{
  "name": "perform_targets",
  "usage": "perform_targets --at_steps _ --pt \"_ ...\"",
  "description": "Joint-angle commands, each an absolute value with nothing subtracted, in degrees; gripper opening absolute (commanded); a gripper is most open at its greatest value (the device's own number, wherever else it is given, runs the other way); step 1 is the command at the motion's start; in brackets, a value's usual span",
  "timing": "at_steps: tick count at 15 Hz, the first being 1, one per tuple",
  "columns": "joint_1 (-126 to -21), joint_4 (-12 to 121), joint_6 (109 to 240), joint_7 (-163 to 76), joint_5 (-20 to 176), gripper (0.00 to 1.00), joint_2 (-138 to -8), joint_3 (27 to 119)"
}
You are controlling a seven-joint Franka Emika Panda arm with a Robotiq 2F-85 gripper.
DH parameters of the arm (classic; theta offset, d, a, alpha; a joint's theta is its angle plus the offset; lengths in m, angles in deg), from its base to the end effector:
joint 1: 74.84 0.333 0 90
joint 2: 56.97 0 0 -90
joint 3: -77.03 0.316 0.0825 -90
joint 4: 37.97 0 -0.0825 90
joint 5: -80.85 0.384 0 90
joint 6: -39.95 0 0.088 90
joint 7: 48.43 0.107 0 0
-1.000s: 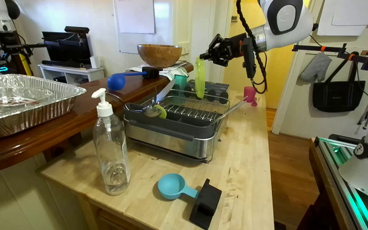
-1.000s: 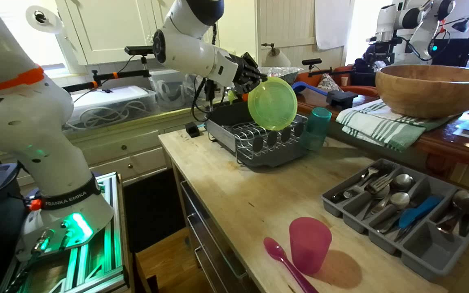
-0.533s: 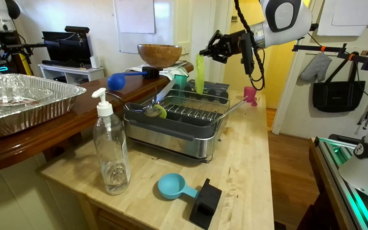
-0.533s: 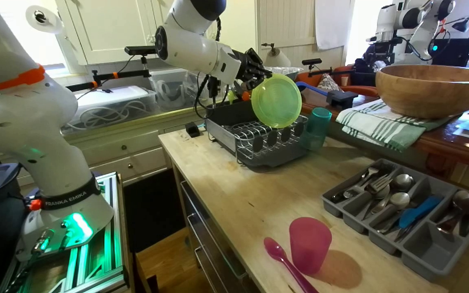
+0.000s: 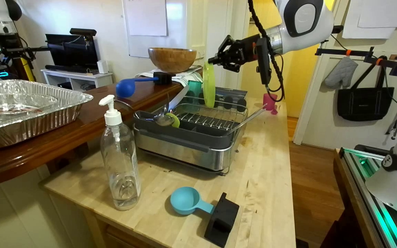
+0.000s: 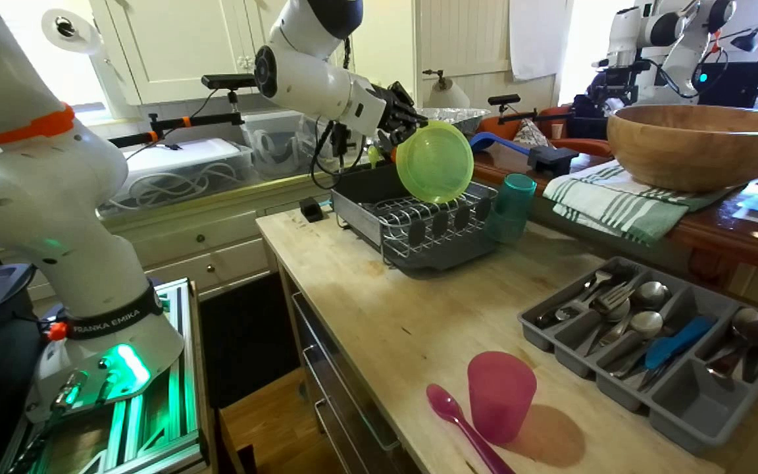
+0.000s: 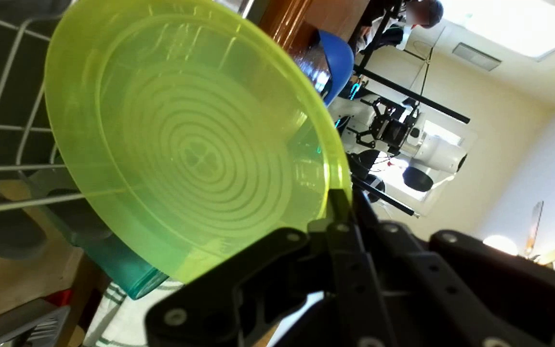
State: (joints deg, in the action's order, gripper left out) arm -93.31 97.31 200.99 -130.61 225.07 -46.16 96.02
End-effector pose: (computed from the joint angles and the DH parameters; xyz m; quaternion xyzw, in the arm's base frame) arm 0.4706 -0.0226 0.4006 -0.7316 0.3660 -0.4584 0.3475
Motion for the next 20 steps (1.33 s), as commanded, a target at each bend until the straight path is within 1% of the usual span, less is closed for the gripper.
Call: perform_targets --at_steps 1,8,14,20 --pt "-96.93 95.28 203.33 -129.91 225.07 0.01 -47.68 99.93" --pt "-103.87 94.51 205.44 -129.1 225.07 0.01 -48.28 106.26" --pt "-108.95 92.89 206.45 -128.72 225.07 0.01 -49.73 113.88" --pt "-118.32 91.62 206.36 -127.73 225.07 0.01 -48.95 121.82"
